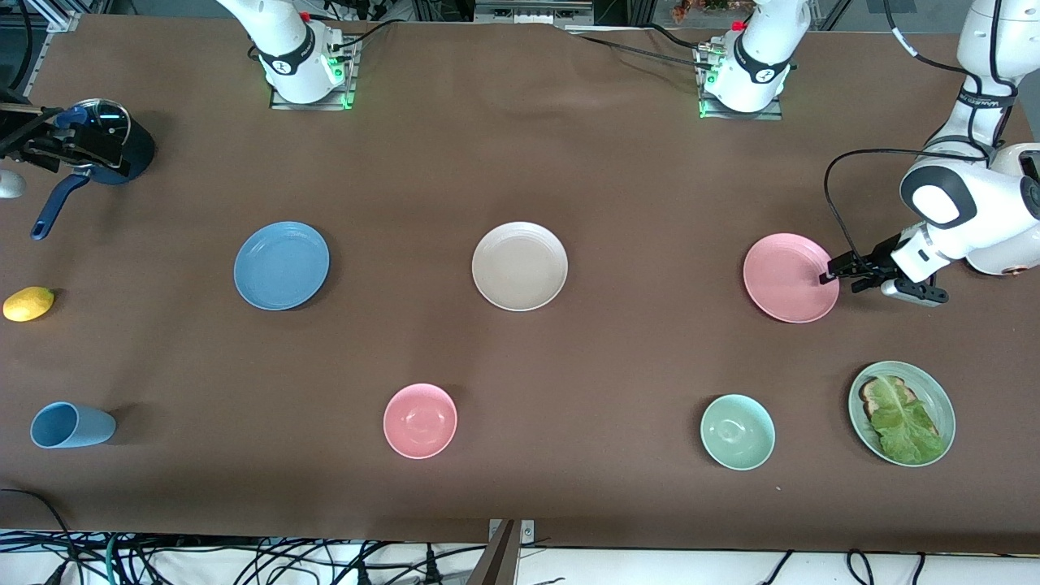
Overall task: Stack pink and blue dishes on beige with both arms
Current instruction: 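Lower the left gripper and close it on the pink plate rim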
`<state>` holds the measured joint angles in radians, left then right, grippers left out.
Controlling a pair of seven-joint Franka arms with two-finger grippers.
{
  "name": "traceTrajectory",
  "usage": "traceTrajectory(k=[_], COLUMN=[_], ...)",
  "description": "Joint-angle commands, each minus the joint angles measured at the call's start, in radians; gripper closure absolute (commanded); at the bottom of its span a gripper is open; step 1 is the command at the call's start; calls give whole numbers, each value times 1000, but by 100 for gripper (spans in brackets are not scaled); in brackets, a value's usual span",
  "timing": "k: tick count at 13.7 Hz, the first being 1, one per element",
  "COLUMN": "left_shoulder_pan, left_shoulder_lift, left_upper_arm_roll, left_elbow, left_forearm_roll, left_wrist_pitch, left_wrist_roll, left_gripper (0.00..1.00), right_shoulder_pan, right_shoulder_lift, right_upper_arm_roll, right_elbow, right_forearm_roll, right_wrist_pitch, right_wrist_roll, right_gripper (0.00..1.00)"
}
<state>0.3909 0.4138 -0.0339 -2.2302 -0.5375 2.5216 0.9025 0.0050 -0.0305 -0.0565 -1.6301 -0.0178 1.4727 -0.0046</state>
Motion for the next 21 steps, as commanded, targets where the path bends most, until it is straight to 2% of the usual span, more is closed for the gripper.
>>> traceTrajectory(k=[1,2,4,7,8,9,17,21], left_shoulder_pan=[-21,-21,-21,-21,-21,-21,-18,-18], left_shoulder_lift=[16,16,13,10,8,5,-10,-92], left_upper_arm_roll=[6,8,6,8,8,8,8,9], left_elbow=[21,21,21,21,21,20,20,21], left_forearm_roll=[-33,-32,-32,-32,-32,-32,-32,-22], left_wrist_pitch=[11,13,13,9,9,8,-3,-93], left_wrist_roll=[19,19,21,25,29,29,26,16], left_gripper=[13,19,39,88,97,100,100,100], right_shoulder_pan=[-10,-10,-10,-10,-10,-10,-10,-10], right_shoulder_lift=[-5,-5,-5,-5,-5,-5,-5,-5], right_upper_arm_roll=[1,1,1,1,3,1,1,1], right_elbow=[-4,-4,-4,-4,-4,-2,-4,-4], right_forearm_roll=[16,16,16,16,16,16,16,16], right_wrist_pitch=[-6,-6,-6,-6,-6,-6,-6,-8], right_wrist_roll=[-15,-15,-15,-15,-15,-15,-15,-15], right_gripper=[0,0,0,0,0,0,0,0])
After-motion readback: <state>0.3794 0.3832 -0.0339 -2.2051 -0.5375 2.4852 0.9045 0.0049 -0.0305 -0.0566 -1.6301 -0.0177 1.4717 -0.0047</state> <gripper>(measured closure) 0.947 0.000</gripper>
